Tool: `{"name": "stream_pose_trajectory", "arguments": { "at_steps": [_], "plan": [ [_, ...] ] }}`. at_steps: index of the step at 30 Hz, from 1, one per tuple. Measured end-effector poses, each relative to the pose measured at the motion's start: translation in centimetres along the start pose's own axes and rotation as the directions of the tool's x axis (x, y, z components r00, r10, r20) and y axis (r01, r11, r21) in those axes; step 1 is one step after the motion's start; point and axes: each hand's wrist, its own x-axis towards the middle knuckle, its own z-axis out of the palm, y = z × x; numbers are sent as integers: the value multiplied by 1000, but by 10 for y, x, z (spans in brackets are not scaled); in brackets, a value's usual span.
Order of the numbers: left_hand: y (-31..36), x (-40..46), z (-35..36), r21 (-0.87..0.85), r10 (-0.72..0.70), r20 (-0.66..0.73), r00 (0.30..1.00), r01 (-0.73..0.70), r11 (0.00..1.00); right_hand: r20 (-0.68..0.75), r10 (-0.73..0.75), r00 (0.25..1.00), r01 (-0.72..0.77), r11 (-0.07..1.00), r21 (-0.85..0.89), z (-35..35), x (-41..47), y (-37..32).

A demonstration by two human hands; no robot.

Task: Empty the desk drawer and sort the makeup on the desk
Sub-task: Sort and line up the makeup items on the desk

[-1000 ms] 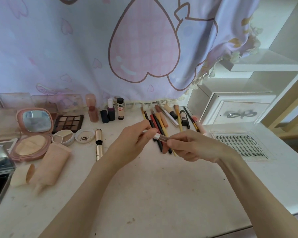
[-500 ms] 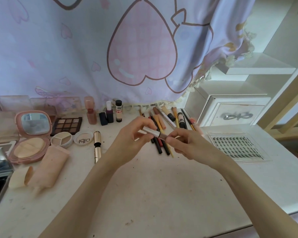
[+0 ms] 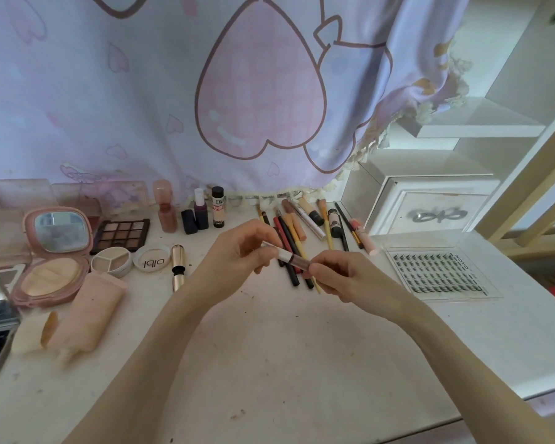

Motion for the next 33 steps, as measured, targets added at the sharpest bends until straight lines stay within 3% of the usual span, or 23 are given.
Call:
{"name": "stream_pose_trajectory", "arguments": {
  "at_steps": [7,10,13,15,20,27,33],
  "plan": [
    [-3,3,1,212,-196,-185,963,234,949,-120,-74,990,53,984,-168,13,4,7],
    [6,0,-5,46,-142,-33,989,144,989,-114,-61,992,46,991,-128,12,3,5],
    [9,-3,-5,-73,-46,84,995,52,996,-52,-22,998,23,1000,18,8,0,3],
    [8,-3,-4,-54,-35,44,998,38,998,-24,-13,1000,14,998,58,8,-1,3],
    [2,1,-6,8,-120,-115,986,122,993,-106,-27,994,24,999,-24,14,1,3],
    [4,-2,-6,-49,-86,49,995,89,995,-93,-3,996,12,995,100,13,-2,5],
    [1,1,-7,-97,-146,-93,985,137,986,-69,-13,998,17,998,53,14,-4,1]
  ]
}}
